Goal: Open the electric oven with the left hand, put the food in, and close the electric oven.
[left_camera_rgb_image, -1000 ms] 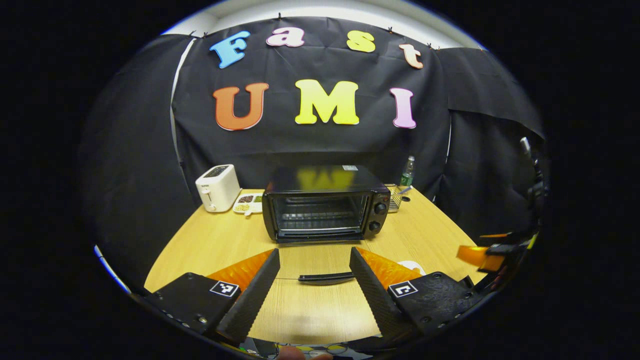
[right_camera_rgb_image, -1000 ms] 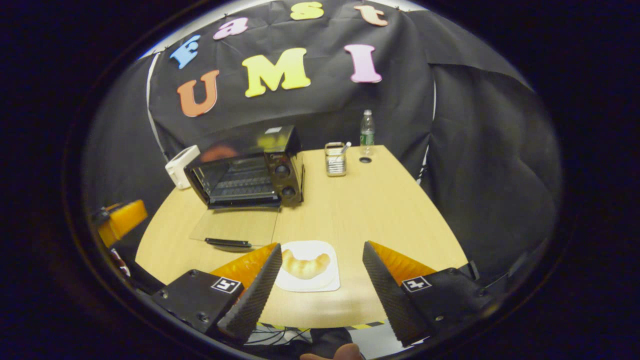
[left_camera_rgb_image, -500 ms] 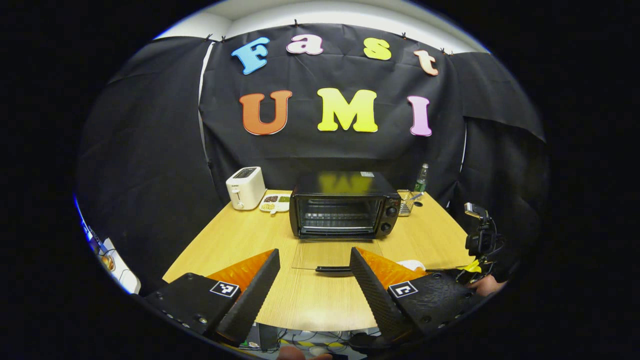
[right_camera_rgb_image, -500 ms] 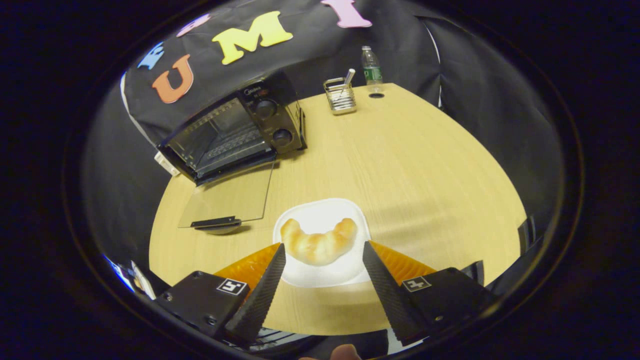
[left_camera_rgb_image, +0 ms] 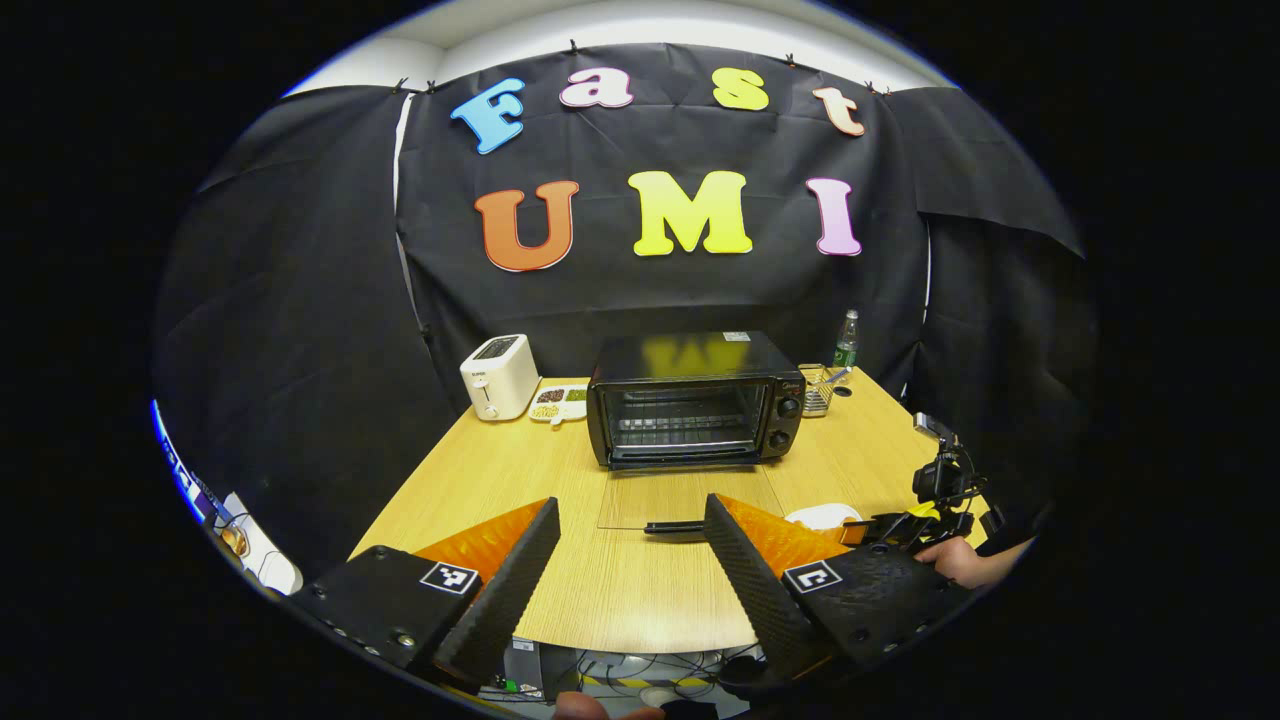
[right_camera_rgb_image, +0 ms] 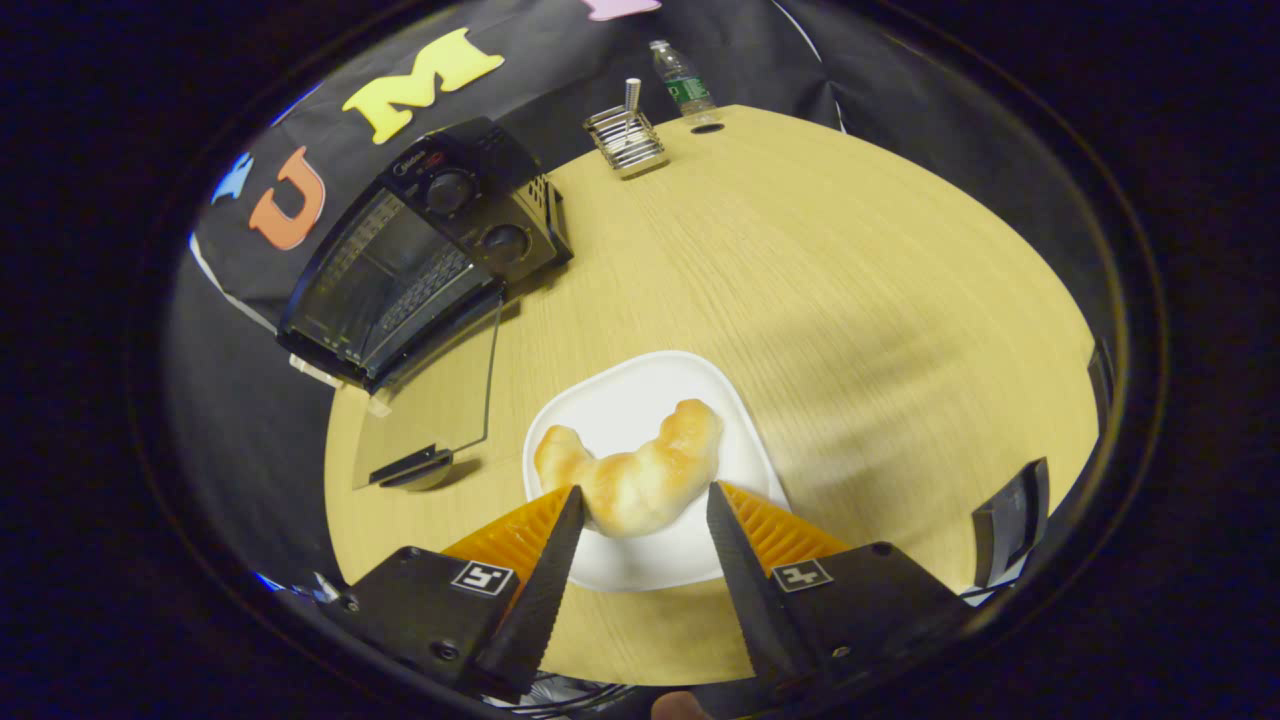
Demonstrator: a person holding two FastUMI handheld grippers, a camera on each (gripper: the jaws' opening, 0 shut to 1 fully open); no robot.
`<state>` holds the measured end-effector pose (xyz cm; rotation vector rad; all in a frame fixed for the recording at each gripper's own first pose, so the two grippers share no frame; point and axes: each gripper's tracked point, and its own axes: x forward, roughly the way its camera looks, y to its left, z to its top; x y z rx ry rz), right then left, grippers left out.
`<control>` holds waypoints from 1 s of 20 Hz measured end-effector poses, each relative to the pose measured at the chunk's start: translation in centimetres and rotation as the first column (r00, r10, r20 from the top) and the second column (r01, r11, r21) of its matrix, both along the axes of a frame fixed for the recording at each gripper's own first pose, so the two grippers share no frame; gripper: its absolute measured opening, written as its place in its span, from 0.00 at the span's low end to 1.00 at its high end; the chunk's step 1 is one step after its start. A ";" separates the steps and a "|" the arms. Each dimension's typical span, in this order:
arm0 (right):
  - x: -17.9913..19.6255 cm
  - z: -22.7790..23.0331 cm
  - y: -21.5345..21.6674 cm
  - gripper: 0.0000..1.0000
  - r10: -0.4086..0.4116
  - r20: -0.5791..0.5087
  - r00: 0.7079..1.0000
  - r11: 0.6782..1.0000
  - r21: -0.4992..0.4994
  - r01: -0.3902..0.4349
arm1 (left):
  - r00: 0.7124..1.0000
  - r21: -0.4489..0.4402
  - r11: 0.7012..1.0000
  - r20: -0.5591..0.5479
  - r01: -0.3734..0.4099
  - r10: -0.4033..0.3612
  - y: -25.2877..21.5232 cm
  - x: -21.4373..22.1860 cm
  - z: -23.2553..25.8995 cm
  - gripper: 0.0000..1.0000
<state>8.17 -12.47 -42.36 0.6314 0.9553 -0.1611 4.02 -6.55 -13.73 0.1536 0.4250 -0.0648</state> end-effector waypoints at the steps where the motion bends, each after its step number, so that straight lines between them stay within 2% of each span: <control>1: 0.2 0.0 0.0 0.72 -0.003 0.012 1.000 1.000 0.006 0.003 | 1.000 -0.005 1.000 -0.004 -0.003 0.003 -0.1 0.0 0.0 0.96; 3: 0.2 -0.1 0.1 0.58 -0.002 0.007 1.000 0.999 0.032 0.002 | 1.000 -0.011 1.000 -0.015 -0.014 0.014 0.2 -0.1 -0.1 0.96; 4: 0.4 -0.2 0.1 0.46 -0.013 0.004 1.000 0.999 0.050 0.013 | 1.000 -0.003 1.000 -0.021 -0.023 0.023 0.4 0.0 -0.1 0.96; 6: 0.4 0.2 0.1 0.30 -0.035 -0.005 0.999 0.995 0.094 0.035 | 0.999 0.005 0.999 -0.013 -0.039 0.039 0.9 0.0 0.2 0.96; 9: 0.1 1.7 -0.3 0.17 -0.060 -0.007 0.998 0.990 0.126 0.060 | 0.999 -0.016 0.999 0.022 -0.032 0.032 0.4 0.2 1.1 0.96; 11: -0.6 3.9 -0.2 0.18 -0.060 0.018 0.998 0.988 0.144 0.056 | 0.999 -0.037 0.999 0.031 -0.017 0.018 -0.1 0.4 0.8 0.96; 14: -1.8 6.3 0.8 0.16 -0.053 0.040 0.998 0.985 0.164 0.045 | 0.997 -0.060 0.997 0.068 0.047 -0.042 -2.0 0.6 0.8 0.96; 18: -1.6 9.3 3.1 0.16 -0.065 0.095 0.993 0.977 0.210 0.044 | 0.994 -0.106 0.993 0.097 0.059 -0.049 -2.5 0.2 0.7 0.96; 20: -0.9 9.8 4.7 0.16 -0.057 0.108 0.993 0.975 0.222 0.032 | 0.996 -0.107 0.993 0.081 0.040 -0.032 -1.5 -0.1 0.4 0.96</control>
